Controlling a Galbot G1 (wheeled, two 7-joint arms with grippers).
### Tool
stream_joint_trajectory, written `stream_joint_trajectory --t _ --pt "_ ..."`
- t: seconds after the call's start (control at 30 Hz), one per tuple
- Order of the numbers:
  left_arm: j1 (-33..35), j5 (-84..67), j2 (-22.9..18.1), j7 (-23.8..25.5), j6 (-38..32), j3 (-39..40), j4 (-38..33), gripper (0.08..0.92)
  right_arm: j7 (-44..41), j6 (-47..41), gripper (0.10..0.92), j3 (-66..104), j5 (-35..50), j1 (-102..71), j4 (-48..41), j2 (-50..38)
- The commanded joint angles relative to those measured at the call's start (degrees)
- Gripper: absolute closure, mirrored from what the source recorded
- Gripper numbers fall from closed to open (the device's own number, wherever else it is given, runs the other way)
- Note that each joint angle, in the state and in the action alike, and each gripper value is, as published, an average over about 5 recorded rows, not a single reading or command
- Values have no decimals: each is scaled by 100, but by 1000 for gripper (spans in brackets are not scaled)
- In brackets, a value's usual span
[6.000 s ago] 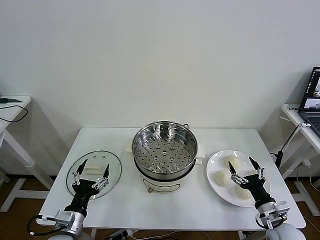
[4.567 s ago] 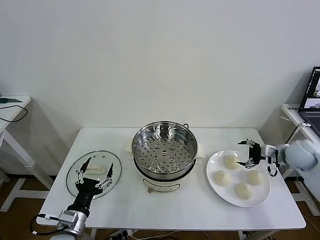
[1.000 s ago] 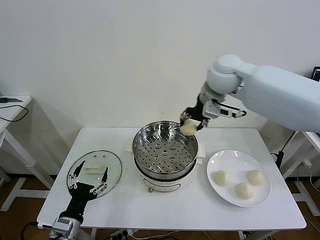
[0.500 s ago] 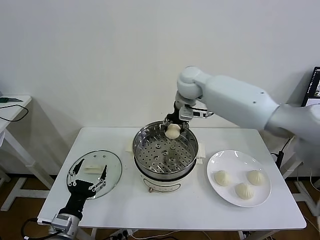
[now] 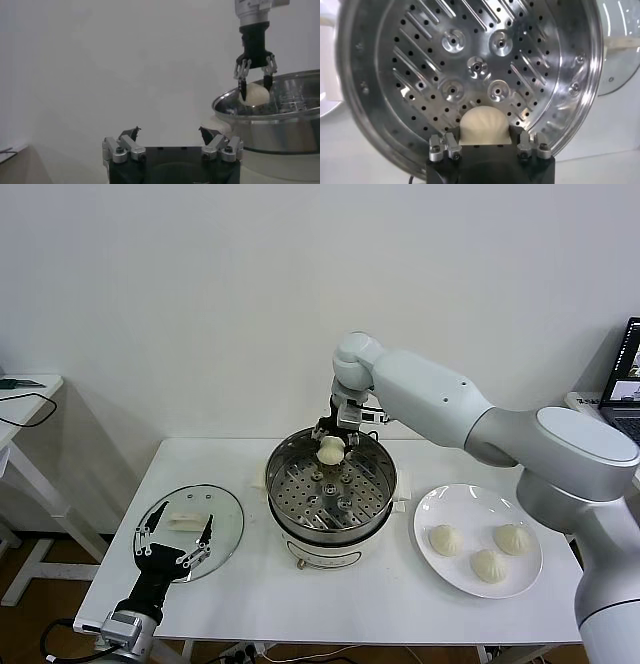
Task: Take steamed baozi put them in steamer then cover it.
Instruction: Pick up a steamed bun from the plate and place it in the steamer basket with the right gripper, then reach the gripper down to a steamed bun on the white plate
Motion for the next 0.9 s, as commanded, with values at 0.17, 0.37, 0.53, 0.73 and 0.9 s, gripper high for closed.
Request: stream_joint_trajectory --t 0.17,0.37,0.53,0.73,0.9 --pt "-3 -14 10 -4 5 -18 -25 177 48 127 276 -4 -36 -81 -219 144" --pt "1 -7 -3 -17 17 5 -9 177 37 -120 205 -153 579 106 379 -220" --pt "23 -4 6 -24 32 6 -32 177 -228 -651 203 -361 1640 704 1404 -1054" --pt "76 9 16 -26 20 9 -54 177 -681 -2019 203 -1014 3091 1800 2778 -2609" --pt "113 37 -3 -34 12 54 -112 177 -1007 -3467 203 -1387 3773 1950 3558 -3932"
